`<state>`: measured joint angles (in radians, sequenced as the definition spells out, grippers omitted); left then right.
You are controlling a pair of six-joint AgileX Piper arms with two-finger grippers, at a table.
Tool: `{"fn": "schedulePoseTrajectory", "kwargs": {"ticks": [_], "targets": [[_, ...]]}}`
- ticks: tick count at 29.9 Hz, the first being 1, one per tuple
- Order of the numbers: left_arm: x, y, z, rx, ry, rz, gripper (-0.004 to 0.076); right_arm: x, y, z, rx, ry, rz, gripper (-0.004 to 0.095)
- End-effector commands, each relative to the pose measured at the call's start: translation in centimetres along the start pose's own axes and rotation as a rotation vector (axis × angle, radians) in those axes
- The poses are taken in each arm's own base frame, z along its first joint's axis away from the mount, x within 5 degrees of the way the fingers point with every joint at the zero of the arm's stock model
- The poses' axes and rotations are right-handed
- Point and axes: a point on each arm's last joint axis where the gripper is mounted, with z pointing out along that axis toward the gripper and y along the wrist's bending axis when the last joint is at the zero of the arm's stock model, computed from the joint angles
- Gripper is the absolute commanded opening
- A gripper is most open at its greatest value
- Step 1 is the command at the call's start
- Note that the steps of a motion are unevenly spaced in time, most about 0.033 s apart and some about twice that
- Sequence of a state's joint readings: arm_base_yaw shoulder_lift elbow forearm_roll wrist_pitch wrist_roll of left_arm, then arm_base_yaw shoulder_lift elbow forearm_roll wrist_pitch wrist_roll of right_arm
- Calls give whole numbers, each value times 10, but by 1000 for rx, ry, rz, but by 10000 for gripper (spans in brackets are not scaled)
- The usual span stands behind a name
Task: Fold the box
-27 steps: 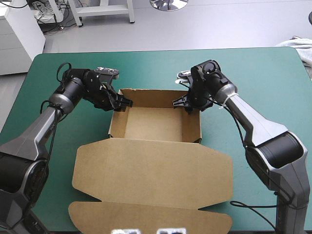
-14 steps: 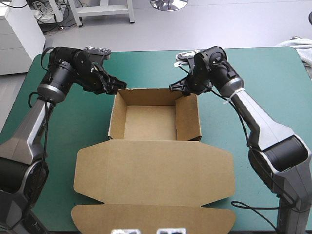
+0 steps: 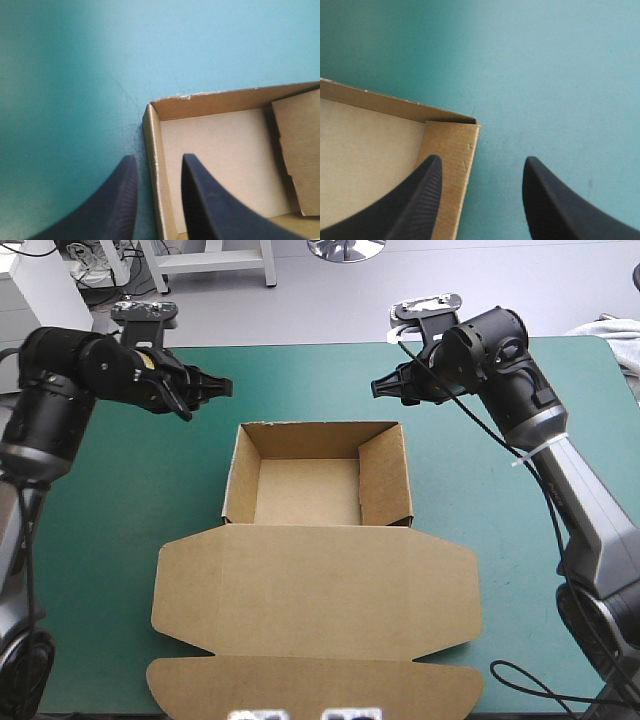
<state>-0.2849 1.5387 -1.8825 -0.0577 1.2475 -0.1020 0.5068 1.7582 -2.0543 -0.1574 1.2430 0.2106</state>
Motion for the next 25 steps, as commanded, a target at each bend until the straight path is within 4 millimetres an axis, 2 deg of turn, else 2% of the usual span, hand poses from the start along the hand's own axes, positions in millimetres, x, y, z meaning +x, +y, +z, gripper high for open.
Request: {"fn": "schedulePoseTrajectory", "kwargs": {"ticks": [1,5,11,15,25], "targets": [[13,-4,-61,30,-90,-5,115,-4,-6,-41,-19,-86,47,469],[39,-1,-98,19,-139,26,72,-2,-6,-38,-18,-73,46,469],[93,8,-113,-22,-101,23,72,13,-4,-6,5,40,30,468],[135,12,-106,-16,-31,11,72,28,3,24,-34,152,39,469],[225,25,-88,-37,64,9,72,37,11,71,-30,265,29,469]]}}
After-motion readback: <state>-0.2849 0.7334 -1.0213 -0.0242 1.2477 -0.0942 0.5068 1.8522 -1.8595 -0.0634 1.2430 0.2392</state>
